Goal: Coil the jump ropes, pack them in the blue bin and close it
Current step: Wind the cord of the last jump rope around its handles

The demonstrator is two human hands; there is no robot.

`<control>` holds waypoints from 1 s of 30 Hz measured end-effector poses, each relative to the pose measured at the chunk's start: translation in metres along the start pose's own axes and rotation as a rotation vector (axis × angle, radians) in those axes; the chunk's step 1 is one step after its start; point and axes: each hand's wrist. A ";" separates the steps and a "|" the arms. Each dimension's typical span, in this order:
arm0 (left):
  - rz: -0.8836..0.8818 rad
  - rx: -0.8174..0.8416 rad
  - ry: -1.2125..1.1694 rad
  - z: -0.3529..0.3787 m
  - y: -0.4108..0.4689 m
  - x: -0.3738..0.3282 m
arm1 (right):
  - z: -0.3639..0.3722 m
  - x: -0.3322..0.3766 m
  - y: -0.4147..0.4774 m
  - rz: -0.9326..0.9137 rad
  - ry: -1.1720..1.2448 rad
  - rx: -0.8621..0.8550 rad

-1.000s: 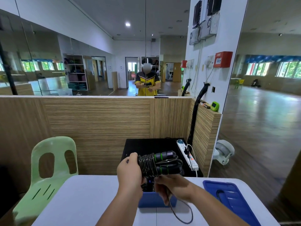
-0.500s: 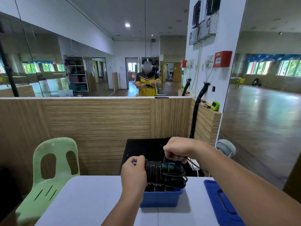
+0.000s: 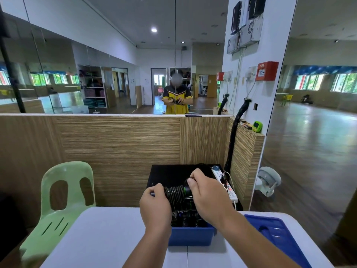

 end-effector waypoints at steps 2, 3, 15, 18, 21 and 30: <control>-0.035 0.008 -0.029 0.002 -0.002 0.002 | 0.005 -0.006 -0.001 -0.049 -0.009 -0.079; -0.052 0.017 -0.042 0.002 -0.002 0.004 | 0.005 -0.008 0.000 -0.065 -0.018 -0.084; 1.338 0.703 0.702 -0.037 0.022 -0.002 | -0.007 -0.022 0.004 -0.014 -0.022 0.021; 1.518 0.855 0.905 -0.038 0.033 -0.005 | -0.006 -0.023 0.003 0.015 0.008 0.067; 1.565 0.951 1.016 -0.036 0.037 -0.008 | -0.006 -0.022 0.002 0.024 0.015 0.090; 1.551 0.958 1.164 -0.040 0.036 -0.003 | -0.008 -0.023 -0.004 0.046 -0.031 0.069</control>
Point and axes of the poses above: each hand's wrist, its own y-axis towards the middle knuckle, its own z-axis out of the palm, x = y × z, and after that the axes turned 11 degrees about z, right-handed
